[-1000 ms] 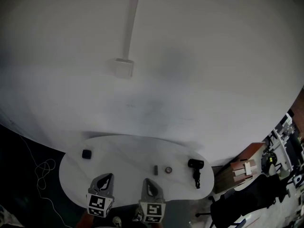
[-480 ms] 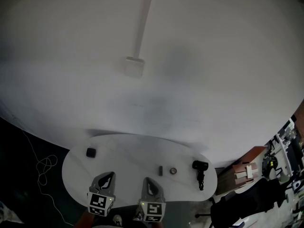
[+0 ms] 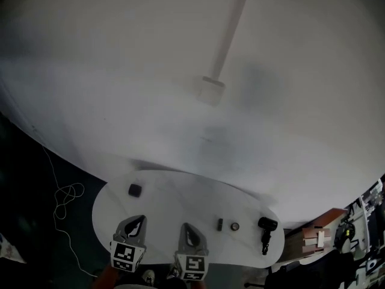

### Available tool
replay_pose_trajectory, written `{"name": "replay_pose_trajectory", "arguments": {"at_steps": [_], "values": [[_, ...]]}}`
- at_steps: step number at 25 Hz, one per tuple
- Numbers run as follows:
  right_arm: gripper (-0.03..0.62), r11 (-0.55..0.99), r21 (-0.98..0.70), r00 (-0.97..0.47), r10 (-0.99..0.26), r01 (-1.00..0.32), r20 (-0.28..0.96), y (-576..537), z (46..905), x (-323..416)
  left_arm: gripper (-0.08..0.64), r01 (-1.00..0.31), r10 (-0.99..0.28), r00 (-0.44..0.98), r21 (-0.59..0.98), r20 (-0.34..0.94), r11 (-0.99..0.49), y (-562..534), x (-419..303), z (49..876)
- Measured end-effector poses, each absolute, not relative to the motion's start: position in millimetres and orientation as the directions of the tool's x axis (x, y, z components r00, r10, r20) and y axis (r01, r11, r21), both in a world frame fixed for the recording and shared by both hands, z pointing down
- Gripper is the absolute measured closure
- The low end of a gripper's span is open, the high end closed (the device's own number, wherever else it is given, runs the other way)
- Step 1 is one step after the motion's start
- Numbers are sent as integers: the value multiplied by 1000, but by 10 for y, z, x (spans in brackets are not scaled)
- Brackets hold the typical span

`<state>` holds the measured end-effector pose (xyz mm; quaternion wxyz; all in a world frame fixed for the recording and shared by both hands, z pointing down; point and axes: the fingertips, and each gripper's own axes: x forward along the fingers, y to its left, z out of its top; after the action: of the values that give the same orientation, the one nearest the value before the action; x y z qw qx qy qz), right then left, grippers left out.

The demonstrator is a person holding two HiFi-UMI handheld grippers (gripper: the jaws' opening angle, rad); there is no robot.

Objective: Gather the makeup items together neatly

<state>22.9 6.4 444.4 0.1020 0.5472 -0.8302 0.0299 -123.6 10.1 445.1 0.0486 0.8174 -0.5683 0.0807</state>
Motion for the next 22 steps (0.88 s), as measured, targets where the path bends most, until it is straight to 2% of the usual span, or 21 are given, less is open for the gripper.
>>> {"name": "replay_pose_trajectory", "arguments": {"at_steps": [9, 22], "values": [[586, 597, 78, -569, -790, -798, 226, -221, 4535, -665, 549, -988, -967, 154, 1, 204, -157, 114, -2027, 4528], [586, 795, 31, -742, -579, -606, 337, -1044, 5174, -1301, 549, -996, -950, -71, 35, 304, 86, -310, -2426, 5061]]}}
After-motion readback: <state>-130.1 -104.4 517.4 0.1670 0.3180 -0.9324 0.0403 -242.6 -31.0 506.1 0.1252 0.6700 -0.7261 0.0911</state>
